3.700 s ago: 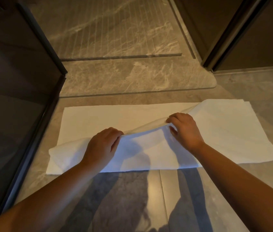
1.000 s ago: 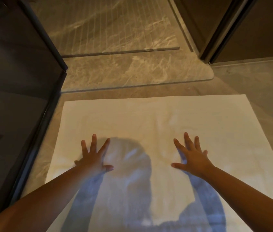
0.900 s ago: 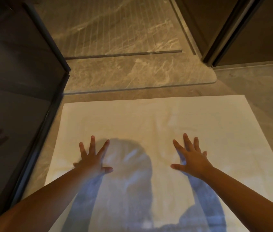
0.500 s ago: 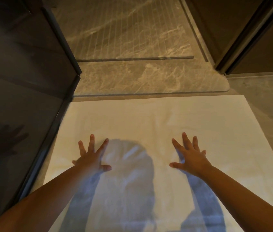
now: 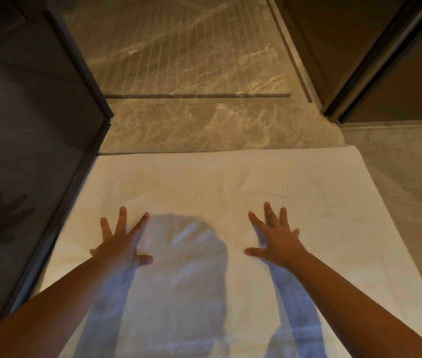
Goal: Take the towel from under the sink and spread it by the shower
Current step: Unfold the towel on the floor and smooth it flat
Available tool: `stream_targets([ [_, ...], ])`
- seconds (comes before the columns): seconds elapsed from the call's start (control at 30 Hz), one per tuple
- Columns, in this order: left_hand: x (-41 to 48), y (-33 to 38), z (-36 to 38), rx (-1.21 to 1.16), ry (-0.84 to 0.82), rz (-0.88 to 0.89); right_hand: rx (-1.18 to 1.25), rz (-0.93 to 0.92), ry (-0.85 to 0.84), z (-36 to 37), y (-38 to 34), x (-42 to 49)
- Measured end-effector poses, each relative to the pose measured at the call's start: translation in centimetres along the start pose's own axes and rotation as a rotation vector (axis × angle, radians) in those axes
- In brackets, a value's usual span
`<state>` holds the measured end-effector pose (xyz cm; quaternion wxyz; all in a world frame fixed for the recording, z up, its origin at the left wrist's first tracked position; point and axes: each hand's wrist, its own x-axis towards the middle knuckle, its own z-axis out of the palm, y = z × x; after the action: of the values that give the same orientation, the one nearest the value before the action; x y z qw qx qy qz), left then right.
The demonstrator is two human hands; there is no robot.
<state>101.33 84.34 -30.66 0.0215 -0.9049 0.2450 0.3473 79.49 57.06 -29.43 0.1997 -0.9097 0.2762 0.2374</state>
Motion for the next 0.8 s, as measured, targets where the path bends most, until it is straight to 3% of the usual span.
stream_targets([
  [0.43,-1.1,-0.3,-0.3,0.015,0.015,0.011,-0.040,-0.001,0.024,1.0,-0.5,-0.7],
  [0.8,1.4,1.1,-1.3,0.149,0.216,0.138,-0.158,-0.150,0.192,1.2,-4.6,2.5],
])
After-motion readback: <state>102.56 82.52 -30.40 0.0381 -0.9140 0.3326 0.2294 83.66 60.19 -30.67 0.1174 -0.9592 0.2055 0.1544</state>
